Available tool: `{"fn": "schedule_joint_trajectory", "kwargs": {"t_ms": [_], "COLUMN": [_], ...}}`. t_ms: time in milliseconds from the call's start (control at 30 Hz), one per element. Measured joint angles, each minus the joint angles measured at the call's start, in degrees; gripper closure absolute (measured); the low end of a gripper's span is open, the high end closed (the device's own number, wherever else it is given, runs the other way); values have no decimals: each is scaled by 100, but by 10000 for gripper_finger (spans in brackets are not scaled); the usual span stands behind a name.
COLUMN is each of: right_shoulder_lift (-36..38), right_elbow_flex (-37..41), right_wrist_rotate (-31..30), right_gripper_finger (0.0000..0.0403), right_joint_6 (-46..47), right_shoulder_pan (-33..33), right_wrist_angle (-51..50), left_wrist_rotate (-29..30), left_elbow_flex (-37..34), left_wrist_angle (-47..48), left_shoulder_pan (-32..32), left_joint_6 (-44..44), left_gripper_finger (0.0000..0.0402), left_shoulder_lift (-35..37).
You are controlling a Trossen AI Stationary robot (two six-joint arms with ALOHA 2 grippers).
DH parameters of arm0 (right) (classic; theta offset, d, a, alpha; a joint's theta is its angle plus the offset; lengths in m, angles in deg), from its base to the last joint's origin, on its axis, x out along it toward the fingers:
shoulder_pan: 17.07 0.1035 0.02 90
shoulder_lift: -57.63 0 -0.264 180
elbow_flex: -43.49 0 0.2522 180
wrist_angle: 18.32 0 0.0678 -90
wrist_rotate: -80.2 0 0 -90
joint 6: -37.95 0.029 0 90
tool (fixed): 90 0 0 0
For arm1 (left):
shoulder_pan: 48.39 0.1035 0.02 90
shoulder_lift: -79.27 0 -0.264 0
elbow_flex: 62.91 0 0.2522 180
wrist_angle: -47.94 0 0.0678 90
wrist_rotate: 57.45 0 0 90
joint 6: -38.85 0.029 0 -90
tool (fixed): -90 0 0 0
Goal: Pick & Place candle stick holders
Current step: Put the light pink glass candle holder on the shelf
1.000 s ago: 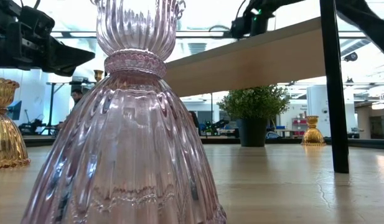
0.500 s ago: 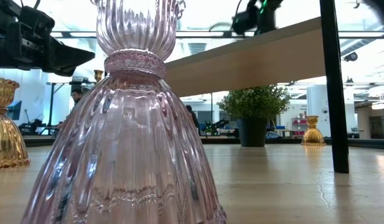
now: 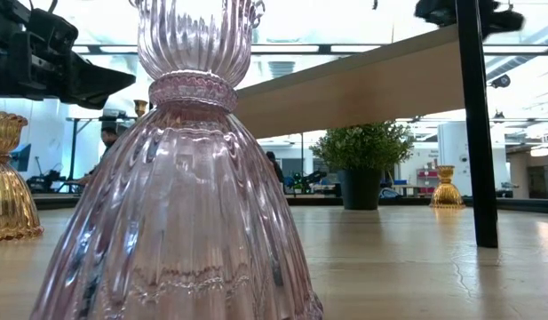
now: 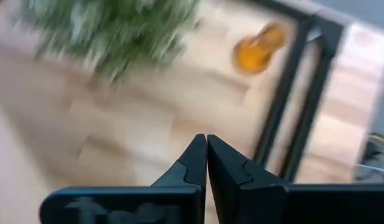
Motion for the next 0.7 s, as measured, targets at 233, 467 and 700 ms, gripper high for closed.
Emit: {"fn": "schedule_joint_trajectory", "kwargs": {"t_ms": [233, 467, 700], "right_shoulder_lift": [594, 698, 850], "right_elbow_flex": [1097, 1549, 1617], "right_wrist_rotate": [740, 1134, 1156], "right_gripper_finger": [394, 394, 395], "right_joint_6": [-1062, -1355, -1198], "right_shoulder_pan": [1168, 2028, 3136], "right_wrist_angle": [1330, 1433, 1380], "left_wrist_rotate": [2, 1, 0], "left_elbow_flex": [2, 1, 2], "left_wrist_angle": [0, 0, 0], "left_shoulder_pan": [0, 0, 0], "left_joint_6": [0, 0, 0], "left_gripper_finger": [383, 383, 383], "left_shoulder_lift": [0, 0, 0]}}
